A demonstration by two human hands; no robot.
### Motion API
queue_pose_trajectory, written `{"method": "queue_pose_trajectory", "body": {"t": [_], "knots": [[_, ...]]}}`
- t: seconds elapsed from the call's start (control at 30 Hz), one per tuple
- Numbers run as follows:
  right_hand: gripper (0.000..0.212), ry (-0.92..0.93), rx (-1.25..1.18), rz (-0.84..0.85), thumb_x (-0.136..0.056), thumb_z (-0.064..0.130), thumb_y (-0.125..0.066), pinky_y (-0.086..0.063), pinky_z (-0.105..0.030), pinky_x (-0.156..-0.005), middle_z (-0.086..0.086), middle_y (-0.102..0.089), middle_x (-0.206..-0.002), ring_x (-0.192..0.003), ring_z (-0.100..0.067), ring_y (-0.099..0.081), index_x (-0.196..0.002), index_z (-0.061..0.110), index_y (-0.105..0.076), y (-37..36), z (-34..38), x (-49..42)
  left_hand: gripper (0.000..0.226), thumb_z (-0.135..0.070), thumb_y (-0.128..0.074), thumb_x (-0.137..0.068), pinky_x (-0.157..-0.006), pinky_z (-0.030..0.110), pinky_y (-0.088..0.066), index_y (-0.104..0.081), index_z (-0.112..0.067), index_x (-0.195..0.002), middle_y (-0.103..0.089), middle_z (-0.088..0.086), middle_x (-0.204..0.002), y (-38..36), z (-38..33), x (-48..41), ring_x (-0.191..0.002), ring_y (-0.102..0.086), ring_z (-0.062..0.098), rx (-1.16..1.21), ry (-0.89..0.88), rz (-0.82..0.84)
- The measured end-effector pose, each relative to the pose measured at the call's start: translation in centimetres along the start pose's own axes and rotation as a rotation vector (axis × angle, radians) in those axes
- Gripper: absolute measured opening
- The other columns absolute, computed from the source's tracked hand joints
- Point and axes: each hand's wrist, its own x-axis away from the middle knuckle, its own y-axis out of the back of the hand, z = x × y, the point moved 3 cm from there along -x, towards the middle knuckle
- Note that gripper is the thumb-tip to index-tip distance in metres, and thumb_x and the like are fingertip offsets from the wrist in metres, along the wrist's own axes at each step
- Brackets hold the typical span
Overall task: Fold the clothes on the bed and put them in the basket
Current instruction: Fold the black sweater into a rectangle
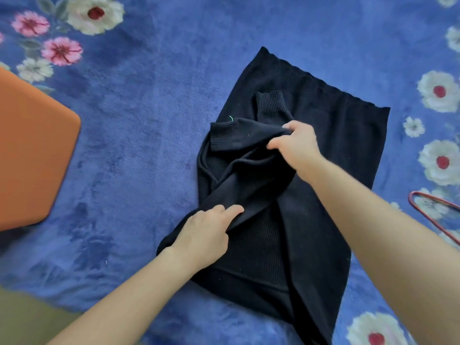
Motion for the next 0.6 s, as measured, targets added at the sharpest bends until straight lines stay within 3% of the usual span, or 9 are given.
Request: {"method": "queue_pose_trajectory", "body": {"t": [0.13, 0.2, 0.27, 0.3, 0.37, 0.4, 0.47, 0.5, 0.6], "knots": [[0.017, -0.042, -0.584, 0.105, -0.066, 0.005, -0.074, -0.057, -0.040, -0.080, -0.010, -0.071, -0.086, -0.085, -0.028, -0.070, -0.069, 0.017, -0.062, 3.8, 2.2, -0.2, 0.066, -0.009, -0.049, -0.079, -0.080, 0.033, -0.046, -0.041, -0.040, -0.136, -0.036, -0.014, -0.069, 2.1, -2.7, 2.2, -0.077, -0.043, 0.017, 0.159, -0.067, -0.018], [0.016, -0.077, -0.731, -0.101, -0.075, 0.006, -0.070, -0.058, -0.038, -0.076, -0.006, -0.070, -0.085, -0.082, -0.023, -0.068, -0.067, 0.017, -0.063, 6.3, 0.8, -0.8, 0.067, -0.011, -0.050, -0.080, -0.077, 0.031, -0.045, -0.038, -0.038, -0.139, -0.038, -0.013, -0.069, 1.7, -4.7, 2.9, -0.076, -0.041, 0.016, 0.180, -0.126, 0.077], [0.003, -0.220, -0.745, -0.310, -0.085, 0.016, -0.067, -0.057, -0.031, -0.063, -0.007, -0.072, -0.099, -0.076, -0.018, -0.067, -0.088, 0.015, -0.067, 8.3, -2.5, -1.2, 0.063, -0.018, -0.052, -0.083, -0.081, 0.030, -0.048, -0.039, -0.036, -0.142, -0.053, -0.010, -0.075, 0.0, -5.5, 2.7, -0.077, -0.048, 0.013, 0.240, -0.122, 0.282], [0.013, -0.310, -0.672, -0.319, -0.090, 0.023, -0.063, -0.055, -0.029, -0.057, -0.009, -0.071, -0.109, -0.074, -0.017, -0.065, -0.099, 0.014, -0.064, 8.6, -4.5, -1.4, 0.056, -0.023, -0.054, -0.084, -0.084, 0.031, -0.050, -0.046, -0.035, -0.138, -0.061, -0.009, -0.079, -1.0, -5.4, 2.5, -0.076, -0.051, 0.009, 0.288, -0.099, 0.334], [0.021, -0.440, -0.440, -0.203, -0.096, 0.029, -0.053, -0.051, -0.030, -0.058, -0.014, -0.065, -0.118, -0.077, -0.018, -0.063, -0.109, 0.012, -0.056, 8.6, -8.0, -1.1, 0.037, -0.028, -0.056, -0.083, -0.083, 0.033, -0.051, -0.063, -0.033, -0.119, -0.063, -0.010, -0.083, -1.9, -4.8, 1.5, -0.074, -0.053, 0.004, 0.389, -0.030, 0.159], [0.021, -0.470, -0.374, -0.163, -0.098, 0.027, -0.051, -0.050, -0.030, -0.060, -0.017, -0.064, -0.121, -0.078, -0.020, -0.063, -0.110, 0.011, -0.055, 8.6, -9.2, -1.2, 0.030, -0.027, -0.056, -0.082, -0.081, 0.035, -0.051, -0.066, -0.031, -0.111, -0.060, -0.010, -0.085, -1.8, -4.1, 0.8, -0.075, -0.053, 0.004, 0.412, 0.007, -0.074], [0.022, -0.455, -0.387, -0.147, -0.097, 0.023, -0.053, -0.052, -0.030, -0.061, -0.020, -0.062, -0.124, -0.082, -0.022, -0.064, -0.113, 0.009, -0.056, 8.2, -10.0, -0.9, 0.030, -0.025, -0.060, -0.084, -0.084, 0.039, -0.049, -0.061, -0.025, -0.114, -0.054, -0.005, -0.101, -1.2, -2.2, 0.0, -0.092, -0.054, 0.013, 0.359, 0.142, -0.425], [0.024, -0.442, -0.416, -0.151, -0.096, 0.022, -0.055, -0.053, -0.029, -0.060, -0.019, -0.063, -0.123, -0.084, -0.023, -0.066, -0.116, 0.008, -0.056, 8.1, -10.1, -0.9, 0.037, -0.029, -0.061, -0.087, -0.087, 0.041, -0.048, -0.054, -0.022, -0.122, -0.050, -0.001, -0.111, -1.3, -1.3, -0.4, -0.102, -0.051, 0.019, 0.300, 0.245, -0.457], [0.026, -0.388, -0.465, -0.174, -0.095, 0.016, -0.056, -0.055, -0.026, -0.053, -0.016, -0.064, -0.120, -0.086, -0.022, -0.066, -0.119, 0.008, -0.055, 8.0, -9.6, -1.1, 0.051, -0.048, -0.057, -0.091, -0.088, 0.043, -0.045, -0.041, -0.014, -0.126, -0.046, 0.008, -0.121, -2.3, 0.7, -0.9, -0.114, -0.047, 0.028, 0.089, 0.506, -0.226]]}}
